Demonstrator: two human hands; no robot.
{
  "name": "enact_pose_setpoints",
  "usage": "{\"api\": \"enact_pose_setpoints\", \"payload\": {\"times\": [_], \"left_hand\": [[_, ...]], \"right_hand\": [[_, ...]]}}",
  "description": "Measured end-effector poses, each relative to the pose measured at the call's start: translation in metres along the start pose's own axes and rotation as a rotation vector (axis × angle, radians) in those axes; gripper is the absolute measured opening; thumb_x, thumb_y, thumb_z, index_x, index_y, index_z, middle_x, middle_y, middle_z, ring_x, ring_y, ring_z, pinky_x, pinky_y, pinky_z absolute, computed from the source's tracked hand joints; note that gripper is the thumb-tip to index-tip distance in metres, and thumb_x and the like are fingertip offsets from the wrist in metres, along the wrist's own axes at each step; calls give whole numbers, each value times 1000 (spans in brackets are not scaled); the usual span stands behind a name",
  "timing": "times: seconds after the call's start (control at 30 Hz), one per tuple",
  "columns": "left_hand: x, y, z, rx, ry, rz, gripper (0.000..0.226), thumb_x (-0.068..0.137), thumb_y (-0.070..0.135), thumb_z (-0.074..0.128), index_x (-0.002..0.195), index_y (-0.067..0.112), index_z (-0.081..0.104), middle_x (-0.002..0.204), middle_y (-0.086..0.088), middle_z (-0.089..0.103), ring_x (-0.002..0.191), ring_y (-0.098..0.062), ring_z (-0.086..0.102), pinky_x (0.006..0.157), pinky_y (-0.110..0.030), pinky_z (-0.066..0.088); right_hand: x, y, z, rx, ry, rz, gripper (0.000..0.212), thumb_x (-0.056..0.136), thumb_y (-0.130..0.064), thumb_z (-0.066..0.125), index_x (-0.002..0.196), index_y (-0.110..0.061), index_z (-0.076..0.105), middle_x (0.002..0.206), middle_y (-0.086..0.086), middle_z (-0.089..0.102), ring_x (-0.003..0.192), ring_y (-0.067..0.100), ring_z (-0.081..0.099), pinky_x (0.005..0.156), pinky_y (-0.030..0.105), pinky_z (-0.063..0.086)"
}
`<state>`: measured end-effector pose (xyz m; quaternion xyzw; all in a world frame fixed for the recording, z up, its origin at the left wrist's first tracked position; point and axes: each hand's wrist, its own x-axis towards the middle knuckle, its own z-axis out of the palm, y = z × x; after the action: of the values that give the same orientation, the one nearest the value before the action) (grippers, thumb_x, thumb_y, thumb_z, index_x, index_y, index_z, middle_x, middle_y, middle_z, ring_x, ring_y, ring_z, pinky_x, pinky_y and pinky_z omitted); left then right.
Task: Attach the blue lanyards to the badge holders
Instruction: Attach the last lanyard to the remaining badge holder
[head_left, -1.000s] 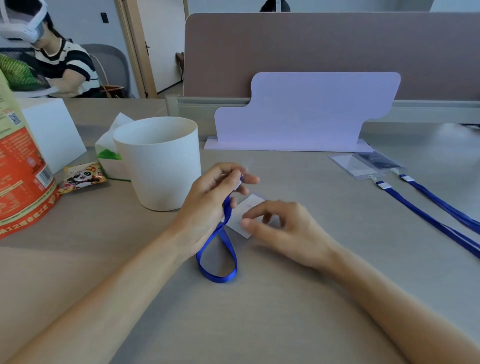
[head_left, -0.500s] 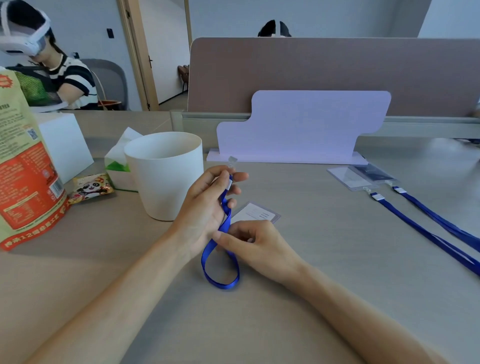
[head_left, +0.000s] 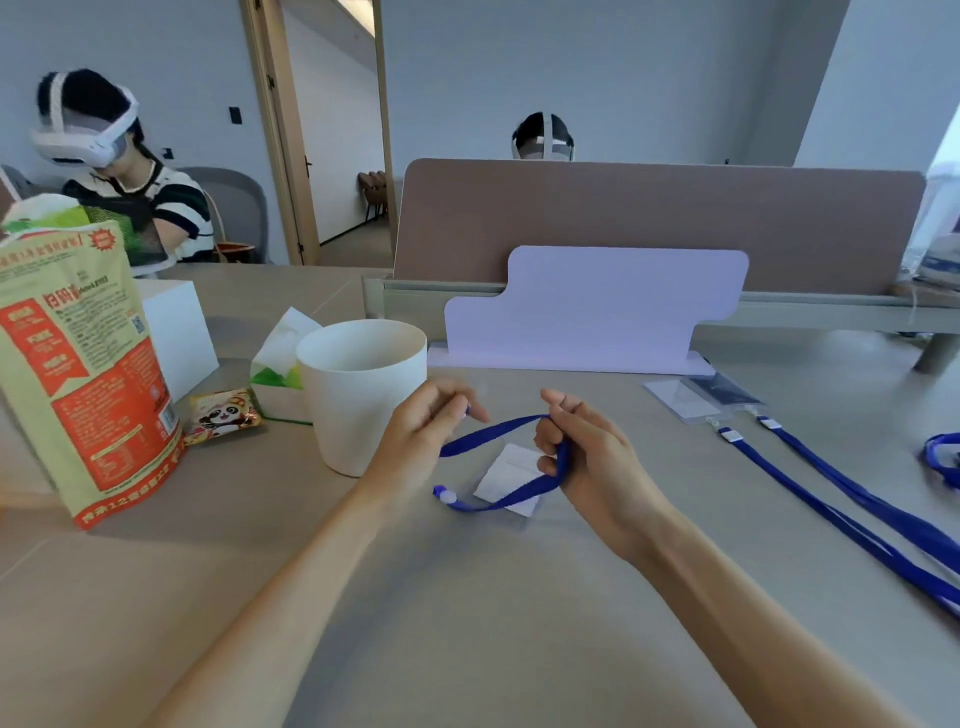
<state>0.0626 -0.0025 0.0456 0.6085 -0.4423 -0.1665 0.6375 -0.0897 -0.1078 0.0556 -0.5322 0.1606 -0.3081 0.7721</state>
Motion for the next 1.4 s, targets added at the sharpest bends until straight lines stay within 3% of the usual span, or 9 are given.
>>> {"api": "enact_pose_setpoints", "payload": {"times": [0.13, 0.27, 0.43, 0.73, 1.03, 1.13, 1.23, 1.33, 1.4], "left_hand": [[-20, 3, 2, 343, -139, -52, 20, 101, 25, 41, 110, 18, 58, 100, 10, 59, 86, -3, 54, 77, -15, 39], [-34, 10, 9, 432, -220, -66, 35, 80, 59, 54, 93, 26, 54, 74, 16, 47, 66, -3, 43, 65, -22, 34], [-33, 26, 15, 248, -125, -125, 24, 76, 46, 63, 79, 25, 51, 65, 16, 54, 59, -8, 49, 62, -23, 37], [-4, 86, -63, 75, 165, -54, 9, 91, 17, 61, 83, 13, 61, 61, 3, 57, 41, -5, 41, 43, -12, 33], [75, 82, -93, 275, 185, -304, 25, 90, 35, 30, 95, 13, 41, 76, -4, 44, 65, -18, 41, 65, -32, 32], [89, 67, -93, 567, 56, -434, 58, 83, 48, 21, 118, 8, 44, 114, -26, 60, 109, -42, 56, 90, -46, 41], [92, 68, -93, 753, -54, -487, 46, 93, 41, 14, 99, 14, 52, 94, -14, 65, 91, -30, 58, 97, -43, 36], [96, 62, -103, 864, -45, -490, 53, 97, 40, 18, 131, 14, 49, 133, -15, 54, 120, -32, 50, 107, -48, 34], [94, 61, -110, 865, 8, -429, 48, 96, 37, 24, 122, 11, 55, 131, -19, 54, 120, -37, 49, 105, -49, 37]], "right_hand": [[8, -27, 9, -31, -55, -26, 23, 102, -6, 36, 109, -12, 58, 68, -1, 52, 67, 14, 44, 62, 27, 32], [9, -38, 31, -217, -148, -47, 26, 101, -7, 43, 113, -14, 65, 88, -2, 69, 85, 11, 58, 80, 27, 41], [2, -49, 67, -383, -240, -114, 24, 91, -6, 61, 108, -20, 71, 108, -4, 75, 89, 2, 62, 77, 21, 40], [40, -92, 111, -179, -105, -165, 22, 86, 2, 53, 81, -12, 69, 76, 4, 69, 65, 15, 60, 71, 30, 45], [115, -50, 138, -852, 20, -304, 19, 88, -4, 52, 89, -7, 71, 81, 4, 63, 71, 18, 54, 68, 30, 45], [129, -37, 137, -1039, -61, -267, 26, 84, -4, 49, 86, -7, 75, 81, 6, 68, 74, 22, 55, 68, 30, 45], [138, -32, 135, -1224, -172, -236, 28, 82, -5, 53, 93, -17, 76, 96, 3, 73, 91, 21, 64, 75, 30, 51], [141, -35, 134, -1311, -241, -202, 24, 85, -11, 57, 99, -19, 73, 103, 3, 71, 95, 19, 63, 74, 25, 50], [141, -36, 134, -1325, -245, -201, 26, 86, -12, 55, 107, -18, 69, 106, 4, 69, 96, 20, 62, 74, 26, 51]]}}
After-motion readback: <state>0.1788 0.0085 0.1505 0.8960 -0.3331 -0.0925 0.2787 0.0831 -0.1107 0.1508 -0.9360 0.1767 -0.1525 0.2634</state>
